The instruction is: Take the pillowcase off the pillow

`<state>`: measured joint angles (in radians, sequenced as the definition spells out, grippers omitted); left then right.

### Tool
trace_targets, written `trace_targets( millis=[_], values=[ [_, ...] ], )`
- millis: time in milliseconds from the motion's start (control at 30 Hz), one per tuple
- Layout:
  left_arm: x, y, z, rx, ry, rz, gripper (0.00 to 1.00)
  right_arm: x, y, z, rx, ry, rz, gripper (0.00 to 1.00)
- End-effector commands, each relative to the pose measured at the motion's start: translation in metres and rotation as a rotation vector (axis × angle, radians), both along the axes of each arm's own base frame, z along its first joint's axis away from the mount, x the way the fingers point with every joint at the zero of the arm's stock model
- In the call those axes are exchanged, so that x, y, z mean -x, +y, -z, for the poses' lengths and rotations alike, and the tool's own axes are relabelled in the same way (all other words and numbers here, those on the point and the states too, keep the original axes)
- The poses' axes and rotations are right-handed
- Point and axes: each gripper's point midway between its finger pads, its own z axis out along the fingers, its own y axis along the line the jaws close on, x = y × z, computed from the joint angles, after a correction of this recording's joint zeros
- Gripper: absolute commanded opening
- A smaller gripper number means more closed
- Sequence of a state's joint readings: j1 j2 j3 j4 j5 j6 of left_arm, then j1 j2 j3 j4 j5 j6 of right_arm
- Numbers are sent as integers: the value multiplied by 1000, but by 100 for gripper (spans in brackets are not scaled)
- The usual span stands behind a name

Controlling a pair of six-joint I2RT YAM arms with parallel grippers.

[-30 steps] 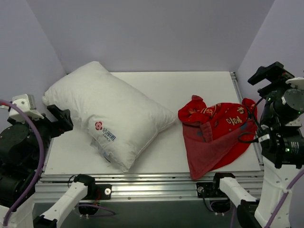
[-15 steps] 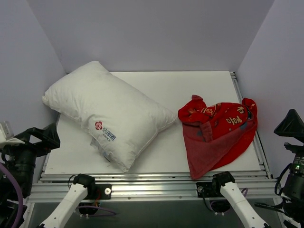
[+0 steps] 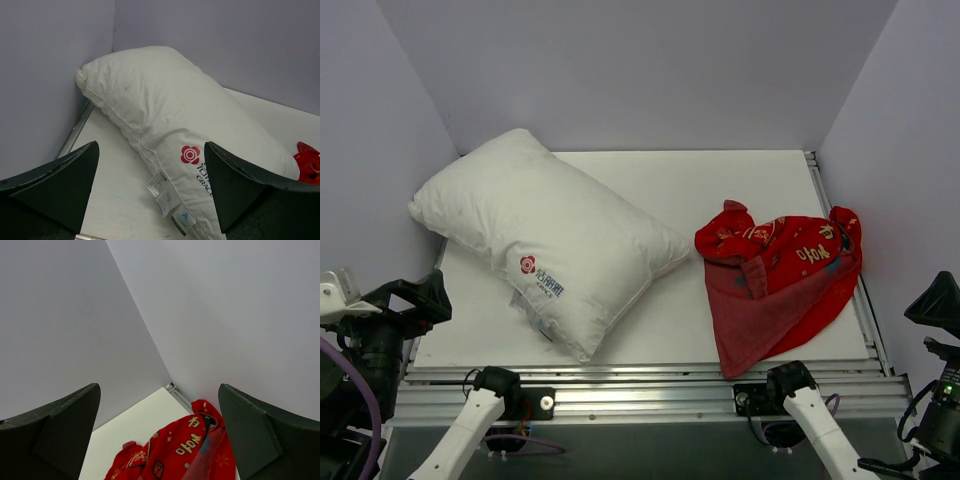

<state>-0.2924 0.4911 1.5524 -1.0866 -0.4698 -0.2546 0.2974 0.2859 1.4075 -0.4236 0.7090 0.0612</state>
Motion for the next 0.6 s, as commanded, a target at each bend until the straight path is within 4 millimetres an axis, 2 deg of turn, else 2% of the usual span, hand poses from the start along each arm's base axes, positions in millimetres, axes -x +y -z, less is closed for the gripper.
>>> trace_targets(
  millis=[0,167,567],
  values=[
    [0,4,-6,33,-54,-31,94,-5,-4,8,-10,26,23,100],
    [-5,4,2,50,-73,-45,94,-13,-2,13,0,45,12,100],
    [-5,12,4,88,-117,-94,94,-21,-1,24,8,69,12,100]
  ],
)
